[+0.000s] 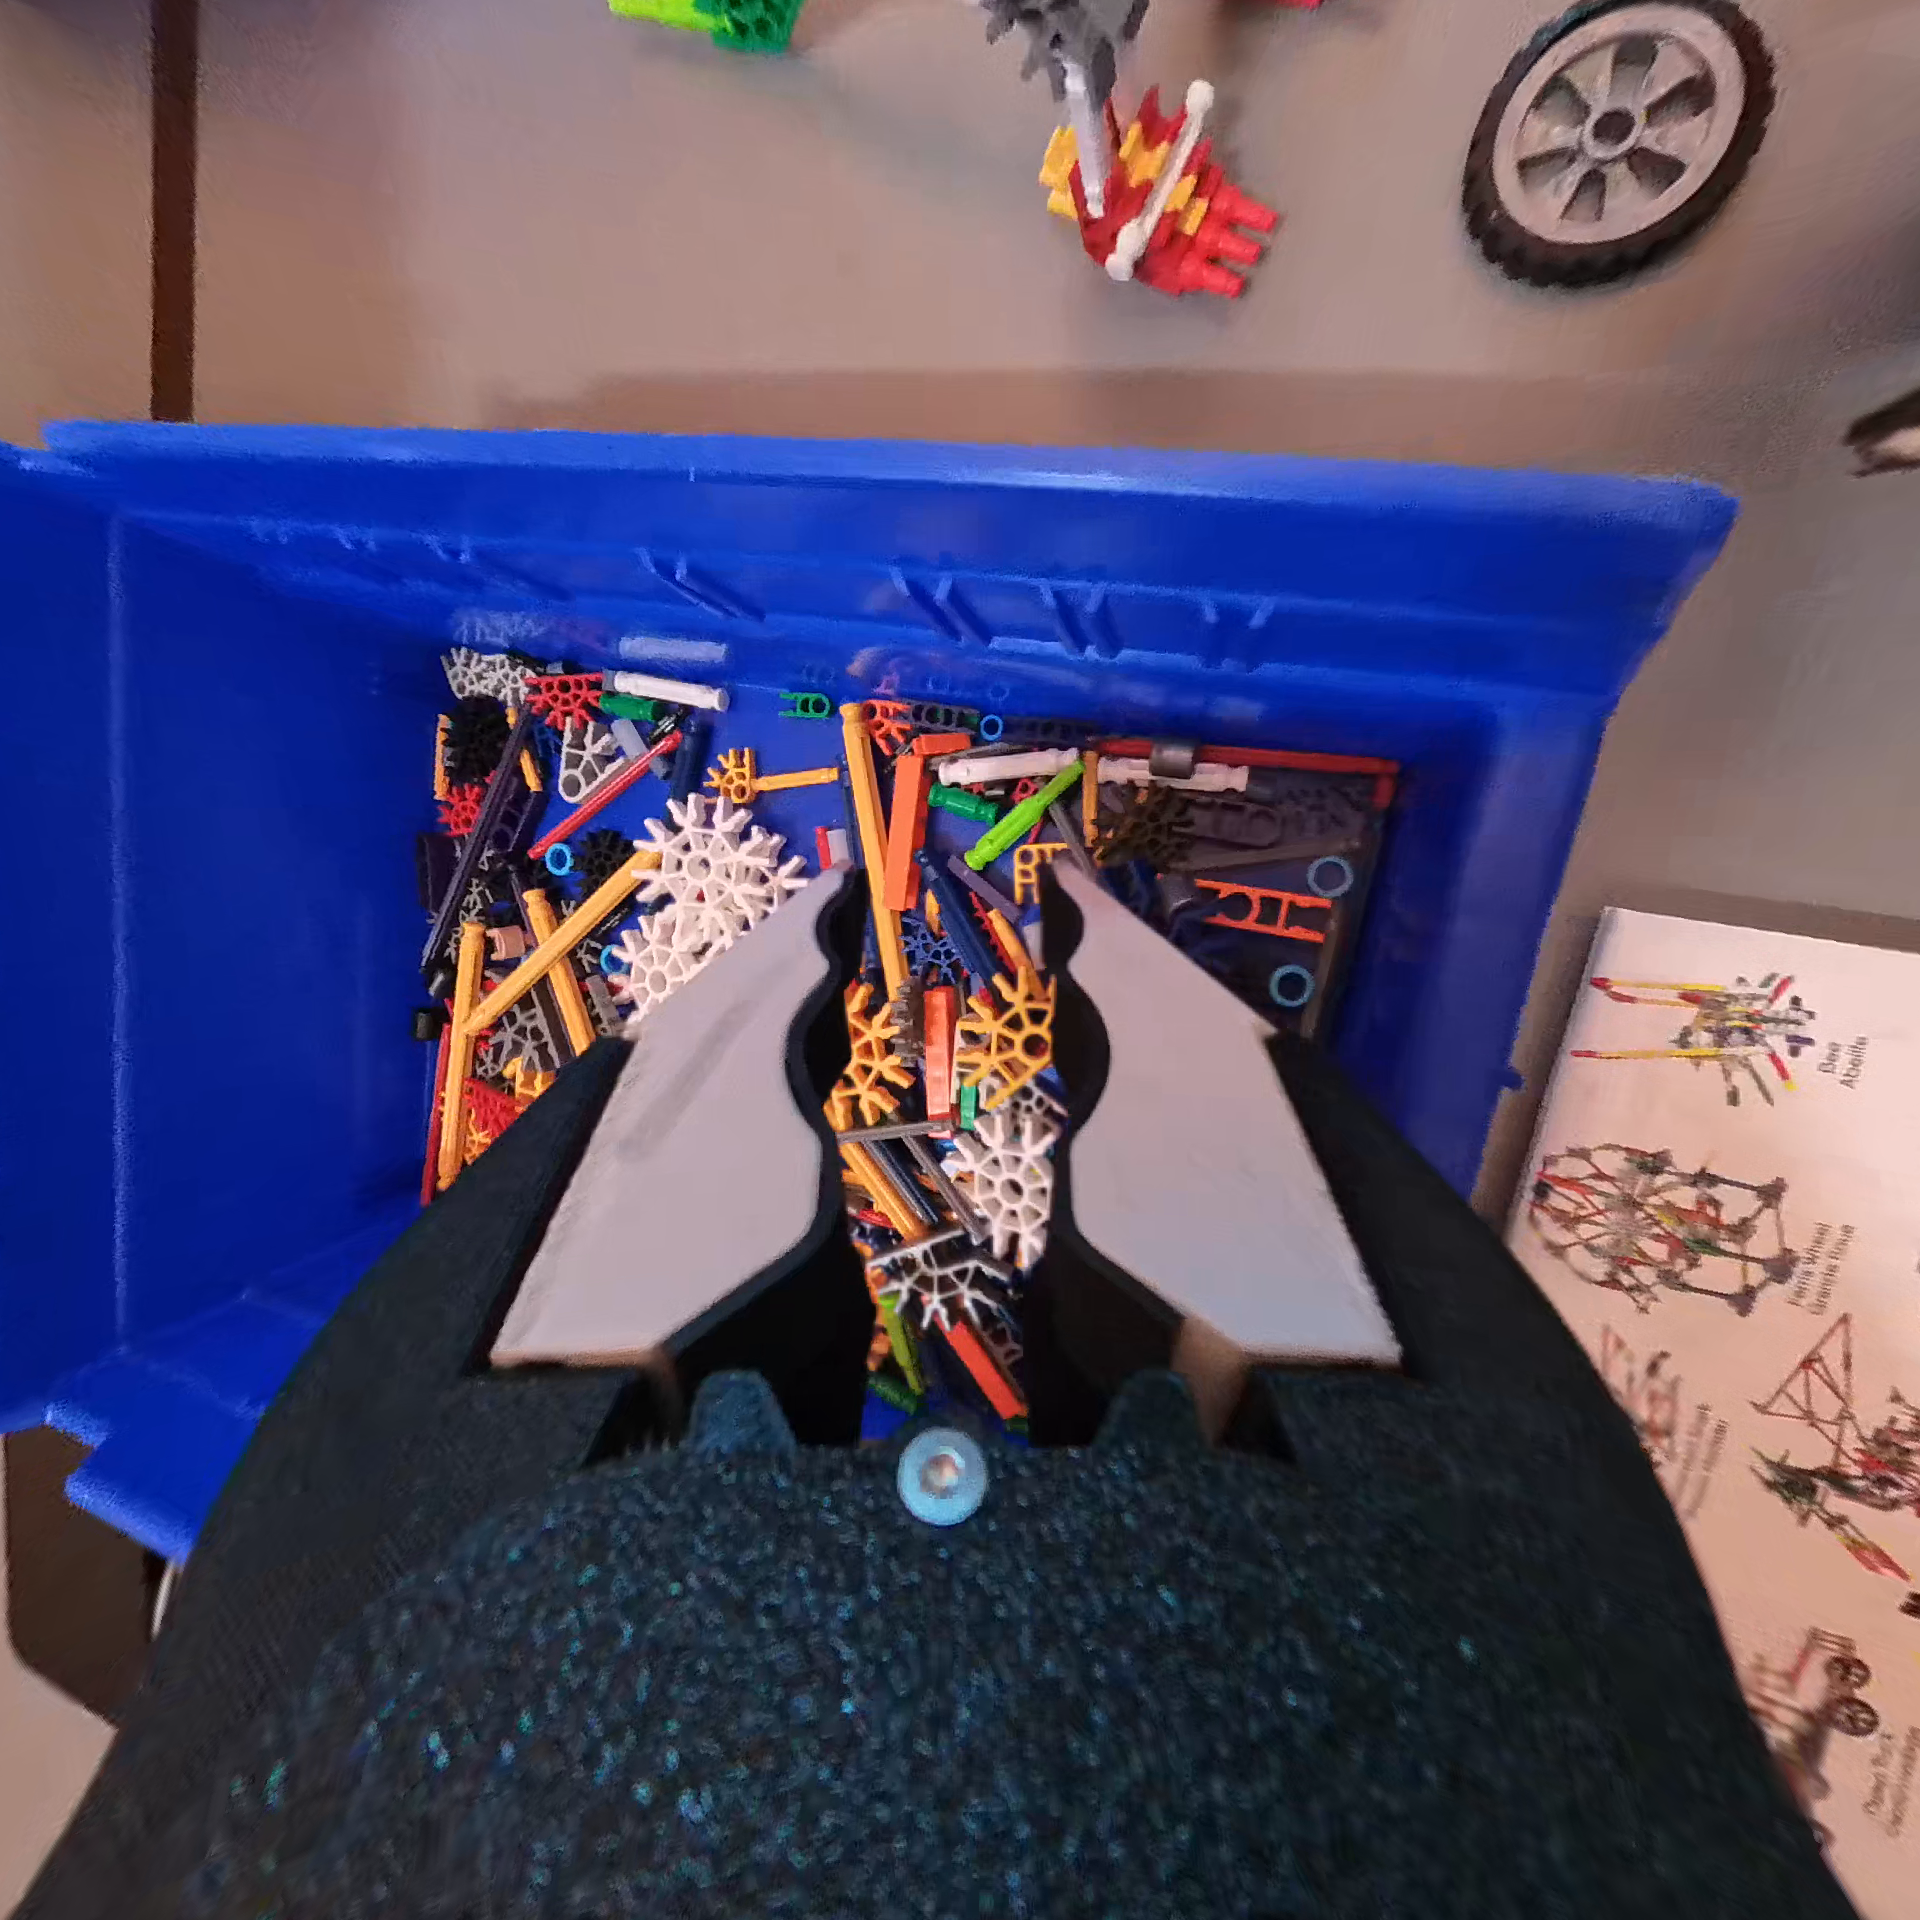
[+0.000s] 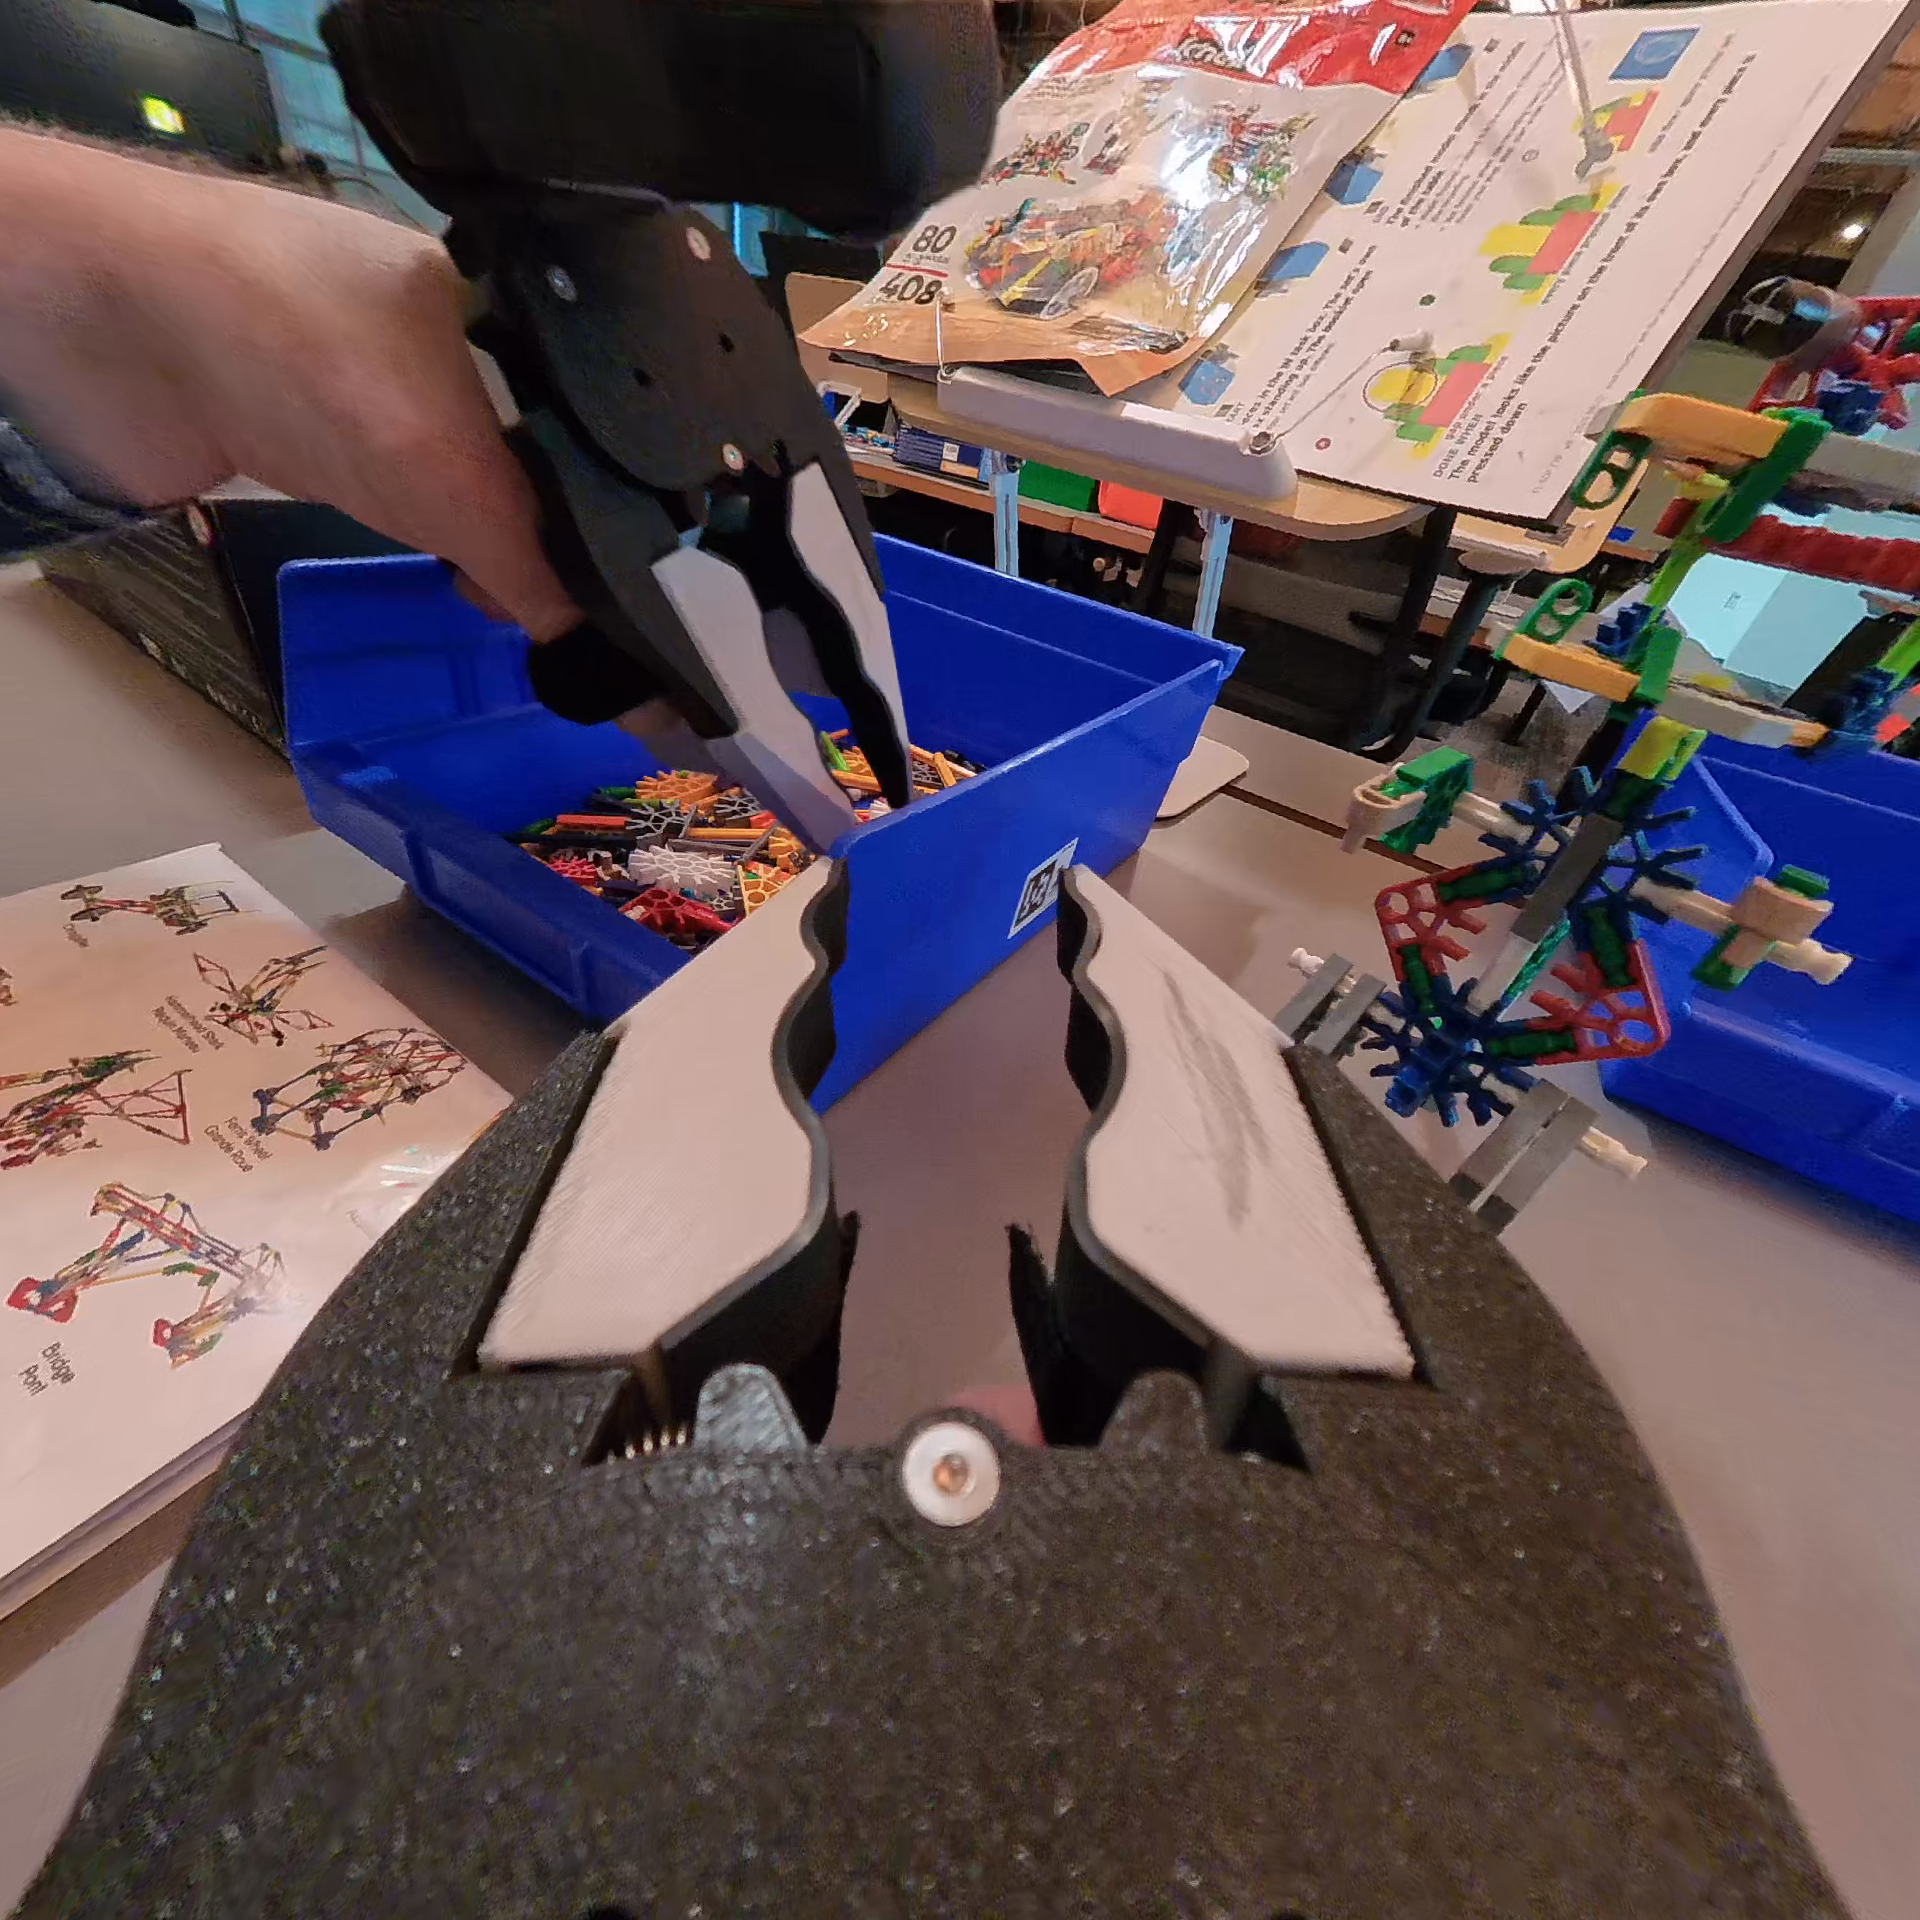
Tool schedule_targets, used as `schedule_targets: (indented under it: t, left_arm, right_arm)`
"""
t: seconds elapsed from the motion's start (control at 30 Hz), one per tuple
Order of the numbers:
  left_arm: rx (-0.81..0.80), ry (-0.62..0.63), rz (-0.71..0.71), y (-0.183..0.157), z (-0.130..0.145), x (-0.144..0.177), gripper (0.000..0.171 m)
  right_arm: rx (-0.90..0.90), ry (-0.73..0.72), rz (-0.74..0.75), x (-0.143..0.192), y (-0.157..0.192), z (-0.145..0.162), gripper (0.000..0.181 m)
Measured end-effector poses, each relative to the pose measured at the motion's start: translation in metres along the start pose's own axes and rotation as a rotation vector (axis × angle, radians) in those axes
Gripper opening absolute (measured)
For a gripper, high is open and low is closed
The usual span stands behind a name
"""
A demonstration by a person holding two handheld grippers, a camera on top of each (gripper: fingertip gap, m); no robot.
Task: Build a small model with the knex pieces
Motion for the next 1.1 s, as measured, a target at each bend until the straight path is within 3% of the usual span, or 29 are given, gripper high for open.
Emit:
schedule_targets:
  t: [0.47,0.7,0.83,1.1]
  left_arm:
    - [0.05,0.121,0.255,0.001,0.014,-0.034,0.025]
    - [0.047,0.208,0.181,0.021,0.026,-0.034,0.016]
    - [0.043,0.188,0.258,0.014,0.024,-0.037,0.017]
    - [0.014,0.19,0.254,0.013,0.025,-0.038,0.005]
  right_arm:
    - [-0.008,-0.003,-0.01,0.0,0.001,-0.001,0.04]
    - [-0.02,-0.006,-0.01,0.0,0.0,-0.001,0.04]
    - [-0.023,-0.007,-0.011,0.0,-0.001,-0.001,0.04]
    - [-0.026,-0.009,-0.012,0.0,-0.001,-0.002,0.04]
Point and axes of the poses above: each gripper's, where its closed fingertips meet, x back along the fingers, z out of its underside, y = z × x across the jaws, the point moved 6 cm from there along x, back along the fingers, and after that the axes turned 9 degrees about -x, right-handed, at the moved point
